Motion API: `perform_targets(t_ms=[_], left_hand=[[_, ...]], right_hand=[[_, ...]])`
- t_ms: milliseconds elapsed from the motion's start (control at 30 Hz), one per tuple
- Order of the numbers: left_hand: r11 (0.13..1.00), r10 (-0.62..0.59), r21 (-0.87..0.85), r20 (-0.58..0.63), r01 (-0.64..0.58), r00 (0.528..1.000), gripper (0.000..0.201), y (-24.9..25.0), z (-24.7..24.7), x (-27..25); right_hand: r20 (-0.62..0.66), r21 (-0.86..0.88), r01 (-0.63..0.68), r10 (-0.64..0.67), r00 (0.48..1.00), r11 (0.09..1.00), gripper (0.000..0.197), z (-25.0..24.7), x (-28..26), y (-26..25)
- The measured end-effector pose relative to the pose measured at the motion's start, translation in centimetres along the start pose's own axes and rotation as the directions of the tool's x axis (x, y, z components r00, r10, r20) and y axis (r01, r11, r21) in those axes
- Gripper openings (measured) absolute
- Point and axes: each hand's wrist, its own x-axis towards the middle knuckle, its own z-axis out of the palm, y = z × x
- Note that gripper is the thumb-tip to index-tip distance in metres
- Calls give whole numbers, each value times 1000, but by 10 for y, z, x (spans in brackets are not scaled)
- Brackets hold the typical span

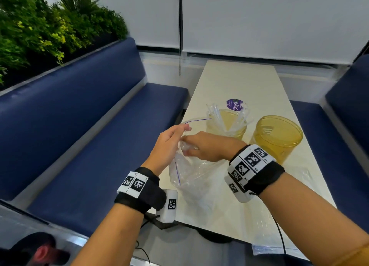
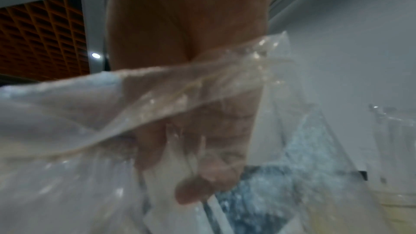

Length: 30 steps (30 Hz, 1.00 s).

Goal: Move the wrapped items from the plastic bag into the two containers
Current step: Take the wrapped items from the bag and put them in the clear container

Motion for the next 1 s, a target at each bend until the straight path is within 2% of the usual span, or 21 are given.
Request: perform_targets(t_ms=[100, 200, 267, 367, 400, 500, 567, 600, 667, 733, 800, 900, 1000], left_hand=[[999, -6, -49, 54, 9, 999, 68, 2, 0, -3], [998, 48, 30, 82, -51, 995, 57, 3, 1, -6], [991, 52, 118, 87, -62, 995, 62, 2, 3, -4], [980, 51, 186, 78, -65, 996, 68, 1, 10, -1], [983, 51, 176, 61, -61, 997, 64, 2, 13, 0], [992, 69, 114, -60, -61, 996, 32, 6, 23, 2], [987, 103, 133, -123, -87, 987, 30, 6, 26, 5], [983, 115, 156, -131, -94, 985, 28, 8, 27, 6], [976, 139, 183, -117, -117, 983, 19, 12, 28, 6], [965, 176, 218, -116, -148, 978, 20, 11, 29, 9], [962, 155, 244, -124, -122, 980, 22, 10, 29, 8], [975, 82, 214, -124, -54, 989, 7, 7, 26, 8], [979, 58, 197, -64, -44, 996, 21, 5, 23, 5]], right_hand=[[-143, 40, 5, 0, 990, 999, 32, -11, -4, -3], [-306, 74, -8, 30, 952, 997, 25, -21, -1, -5], [-395, 123, -6, 54, 917, 992, 26, -28, 2, -8], [-492, 147, 55, 25, 870, 988, 23, -37, 2, -13], [-516, 153, 82, 8, 856, 985, 21, -40, 1, -15], [-614, 207, 191, -25, 789, 960, 19, -43, 0, -23], [-690, 267, 267, -10, 724, 926, 26, -39, 3, -25], [-706, 313, 279, 26, 708, 908, 34, -35, 4, -25], [-673, 406, 242, 110, 731, 881, 57, -24, 7, -21], [-653, 407, 185, 143, 744, 894, 67, -10, 14, -17], [-696, 350, 159, 143, 704, 923, 57, 2, 24, -14], [-758, 269, 149, 114, 642, 952, 40, 3, 31, -18], [-792, 245, 139, 115, 600, 960, 33, -18, 26, -23]])
